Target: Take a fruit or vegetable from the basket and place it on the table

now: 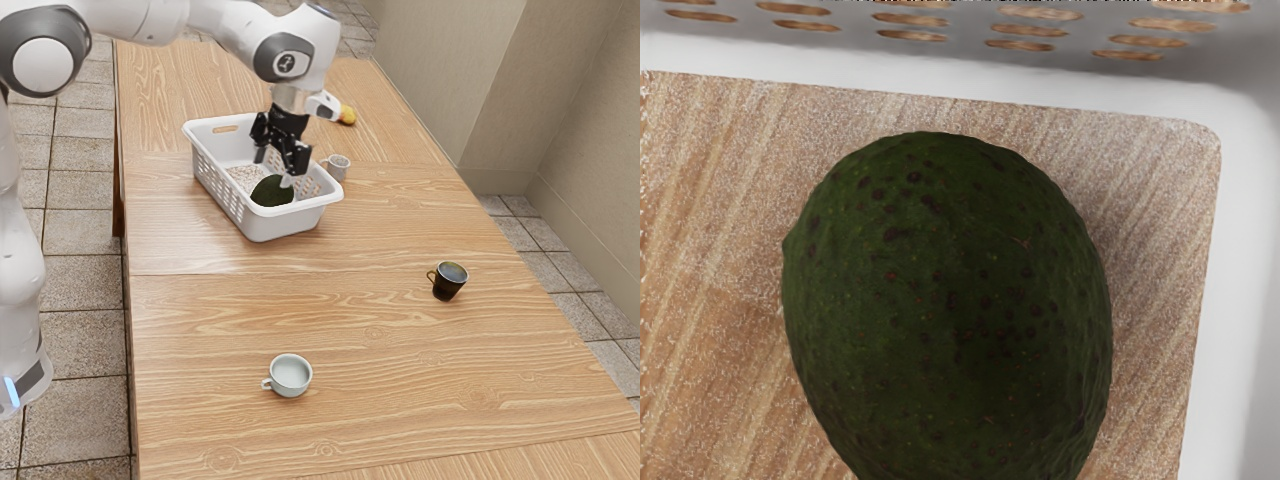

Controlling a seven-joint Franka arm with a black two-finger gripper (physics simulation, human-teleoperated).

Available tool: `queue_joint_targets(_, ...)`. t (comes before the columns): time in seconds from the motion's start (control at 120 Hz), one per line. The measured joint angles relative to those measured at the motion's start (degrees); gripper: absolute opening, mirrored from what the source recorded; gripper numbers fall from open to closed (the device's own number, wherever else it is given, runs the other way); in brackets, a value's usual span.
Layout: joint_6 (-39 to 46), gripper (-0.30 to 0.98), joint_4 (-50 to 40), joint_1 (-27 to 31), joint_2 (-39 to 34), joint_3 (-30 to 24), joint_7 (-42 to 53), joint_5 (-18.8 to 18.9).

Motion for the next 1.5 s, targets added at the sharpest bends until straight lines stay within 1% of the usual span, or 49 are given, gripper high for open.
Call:
queue_joint_targets(0.158,1.0,0.69,-0.2,0.9,0.3,-0.1,0.0,0.0)
queue_joint_targets(0.375,2.9,0.69,-1.4,0.2,1.6,-0.5,-0.2,0.1)
queue_joint_targets(1.008,6.5,0.69,-1.7,0.5,7.7,-0.4,-0.3,0.1)
queue_joint_targets(1.058,6.8,0.64,-1.7,0.5,7.9,-0.4,-0.3,0.1)
queue_joint_targets(1.133,7.0,0.52,-1.7,0.6,7.9,-0.5,-0.4,0.2)
queue_joint_targets(1.258,7.1,0.43,-1.5,0.5,6.4,-0.6,-0.6,0.3)
queue_joint_targets(1.408,5.9,0.41,0.0,-0.1,1.1,-0.4,-0.7,0.6)
queue_joint_targets(1.5,3.3,0.41,5.6,1.2,0.0,-2.2,-0.8,0.7)
